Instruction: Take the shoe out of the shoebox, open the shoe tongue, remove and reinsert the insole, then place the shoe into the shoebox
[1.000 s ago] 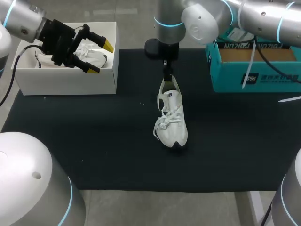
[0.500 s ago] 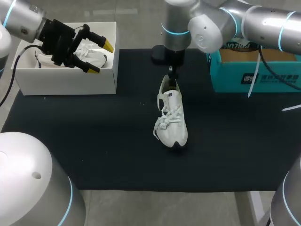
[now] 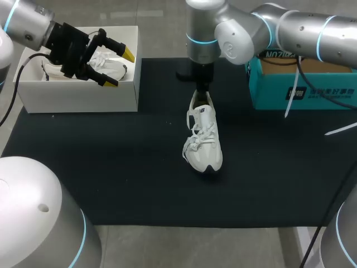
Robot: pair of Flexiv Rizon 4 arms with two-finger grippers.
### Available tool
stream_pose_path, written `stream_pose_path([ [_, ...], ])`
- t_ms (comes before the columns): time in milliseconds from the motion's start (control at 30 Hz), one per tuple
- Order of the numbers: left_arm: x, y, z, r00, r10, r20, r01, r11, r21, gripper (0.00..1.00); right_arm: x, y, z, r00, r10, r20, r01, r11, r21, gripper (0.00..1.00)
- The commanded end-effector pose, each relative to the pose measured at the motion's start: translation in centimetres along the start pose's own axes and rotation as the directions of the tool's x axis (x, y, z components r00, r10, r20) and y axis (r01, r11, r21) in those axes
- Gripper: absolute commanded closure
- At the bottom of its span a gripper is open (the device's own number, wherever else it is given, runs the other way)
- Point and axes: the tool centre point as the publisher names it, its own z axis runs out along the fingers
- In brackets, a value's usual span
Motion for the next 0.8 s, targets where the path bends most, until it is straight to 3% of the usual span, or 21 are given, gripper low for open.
stream_pose_path([
  [33,0.0,0.0,0.0,1.0,0.0,-0.002,0.0,1.0,0.001,0.0,0.1,0.0,0.2,1.0,0.005,-0.006,-0.005,1.0,0.005,0.73],
  [67,0.0,0.0,0.0,1.0,0.0,-0.002,0.0,1.0,0.001,0.0,0.1,0.0,0.3,1.0,0.008,-0.008,-0.008,1.0,0.005,0.78],
  [100,0.0,0.0,0.0,1.0,0.0,-0.002,0.0,1.0,0.001,0.0,0.2,0.0,0.3,1.0,0.011,-0.008,-0.011,1.0,0.005,0.93],
  [133,0.0,0.0,0.0,1.0,0.0,-0.002,0.0,1.0,0.001,0.0,0.3,0.0,0.2,1.0,0.013,-0.009,-0.013,1.0,0.005,1.0],
  [300,0.0,0.0,0.0,1.0,0.0,-0.002,0.0,1.0,0.001,0.0,0.8,0.0,-1.3,1.0,0.023,-0.012,-0.023,0.999,0.025,1.0],
  [567,0.0,0.0,0.0,1.0,0.0,-0.002,0.0,1.0,0.001,0.0,0.6,-0.3,-7.2,0.996,0.02,0.091,-0.022,1.0,0.021,1.0],
  [800,0.0,0.0,0.0,1.0,0.0,-0.002,0.0,1.0,0.001,0.0,0.0,0.5,-12.0,0.995,-0.027,0.098,0.028,1.0,-0.012,1.0],
])
